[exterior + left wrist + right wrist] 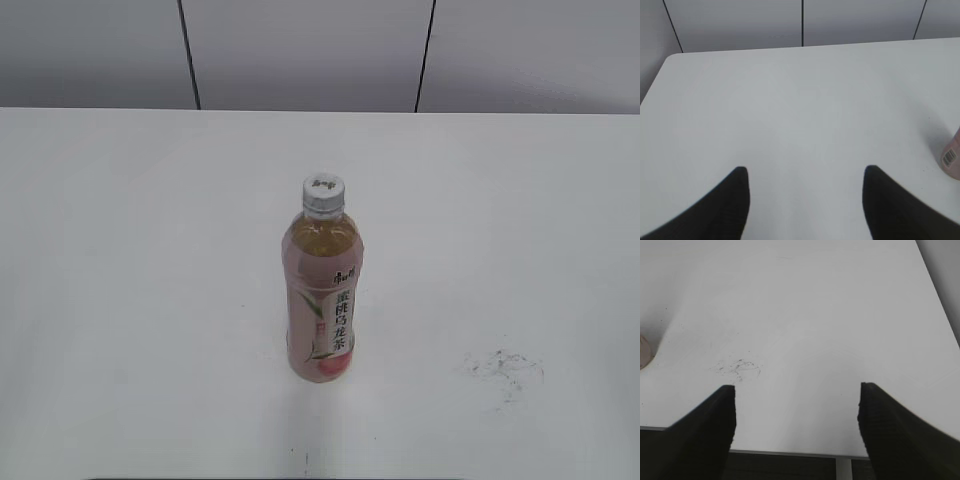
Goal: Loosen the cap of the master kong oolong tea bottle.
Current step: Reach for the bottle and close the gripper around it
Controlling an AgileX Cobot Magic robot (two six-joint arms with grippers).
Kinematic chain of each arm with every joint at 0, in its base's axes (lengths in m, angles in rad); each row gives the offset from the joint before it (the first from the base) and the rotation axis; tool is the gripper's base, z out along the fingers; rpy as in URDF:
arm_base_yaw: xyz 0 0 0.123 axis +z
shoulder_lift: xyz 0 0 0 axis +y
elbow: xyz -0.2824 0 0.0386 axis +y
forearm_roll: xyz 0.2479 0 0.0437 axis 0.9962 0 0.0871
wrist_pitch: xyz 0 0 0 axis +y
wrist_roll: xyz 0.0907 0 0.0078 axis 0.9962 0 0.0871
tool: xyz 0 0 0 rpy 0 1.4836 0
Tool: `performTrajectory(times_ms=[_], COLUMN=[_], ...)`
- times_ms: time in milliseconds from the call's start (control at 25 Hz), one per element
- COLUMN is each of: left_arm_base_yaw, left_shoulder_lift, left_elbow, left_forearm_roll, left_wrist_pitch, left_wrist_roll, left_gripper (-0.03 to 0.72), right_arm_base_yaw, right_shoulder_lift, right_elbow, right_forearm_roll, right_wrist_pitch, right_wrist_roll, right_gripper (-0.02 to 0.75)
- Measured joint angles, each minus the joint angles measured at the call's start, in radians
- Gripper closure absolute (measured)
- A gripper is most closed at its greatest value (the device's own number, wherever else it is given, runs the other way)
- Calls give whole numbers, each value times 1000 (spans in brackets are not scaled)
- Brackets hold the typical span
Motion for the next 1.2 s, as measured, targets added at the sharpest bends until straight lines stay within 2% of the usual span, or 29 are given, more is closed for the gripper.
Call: performTrajectory(times_ms=[240,360,520,640,1000,1080,1200], left_arm_base_yaw=[0,0,0,0,-1,-6,-30], left_shoulder_lift=[30,58,109,164,387,458,606], left_elbow=[-12,-19,-6,62,416,449,456], left_forearm_roll=[-6,-25,-111,-146,-150,-122,0], left_wrist_pitch=[-24,-166,-402,-569,-1173,-1277,-1423], left_wrist_roll=[0,0,0,0,-13,-39,-114], left_gripper=[251,251,254,266,271,271,271], right_arm_base_yaw=[0,0,0,0,0,0,0], right_shoulder_lift=[0,0,0,0,0,0,0], right_elbow=[0,0,0,0,0,0,0], right_forearm_roll=[0,0,0,0,1,1,1], right_wrist_pitch=[0,0,0,0,0,0,0], right_wrist_roll=[0,0,0,0,0,0,0], right_gripper=[165,165,165,165,165,165,165])
